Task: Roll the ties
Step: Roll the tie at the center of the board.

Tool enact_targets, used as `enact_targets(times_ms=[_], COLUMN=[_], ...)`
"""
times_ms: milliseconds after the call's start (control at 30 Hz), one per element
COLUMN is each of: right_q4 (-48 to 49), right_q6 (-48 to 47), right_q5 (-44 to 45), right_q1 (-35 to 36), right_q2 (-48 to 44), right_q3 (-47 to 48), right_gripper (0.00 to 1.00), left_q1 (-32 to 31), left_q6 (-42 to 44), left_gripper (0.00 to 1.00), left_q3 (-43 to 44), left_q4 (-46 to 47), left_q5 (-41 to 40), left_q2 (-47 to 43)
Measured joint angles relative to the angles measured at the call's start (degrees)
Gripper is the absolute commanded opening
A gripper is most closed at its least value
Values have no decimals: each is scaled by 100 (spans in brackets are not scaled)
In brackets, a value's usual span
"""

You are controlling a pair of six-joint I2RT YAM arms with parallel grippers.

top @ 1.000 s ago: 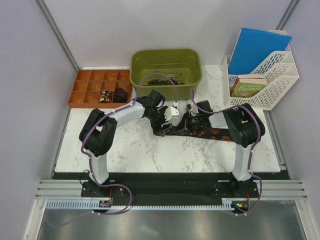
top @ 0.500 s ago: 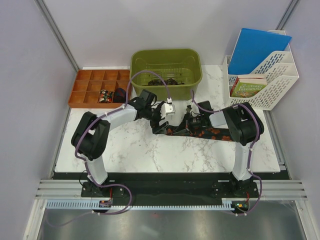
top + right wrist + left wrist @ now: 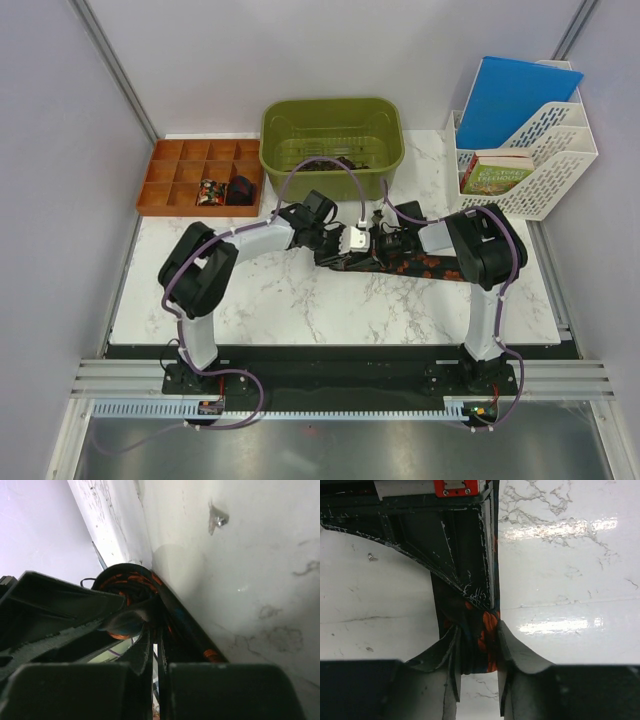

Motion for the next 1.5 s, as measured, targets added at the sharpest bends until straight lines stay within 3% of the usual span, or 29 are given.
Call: enact_targets(times_ms=[133, 167, 267, 367, 833, 1500], right_q4=[-2, -22, -157, -302, -284, 1399], right_q6=[31, 48, 79, 79, 280, 1644], right_q5=[-9, -15, 28, 195, 505, 450], right_q1=[0, 0, -7, -39, 219, 452], right_q2=[-4, -13, -125, -435, -737, -175], right_q3=[13, 22, 20, 20, 35, -310], right_gripper=[20, 28, 42, 48, 52, 45], left_q1=[-48, -61, -79, -79, -72, 20], left_q6=[66, 81, 109, 116, -138, -476], left_gripper=[15, 14, 16, 19, 23, 22], left_q3=[181, 236, 505, 791, 1561, 1578], left_q4=[-348, -452, -863, -1381, -2393, -2542], left_q5=[-190, -225, -315, -407, -505, -608], left_q2=[24, 39, 136, 247, 675, 710])
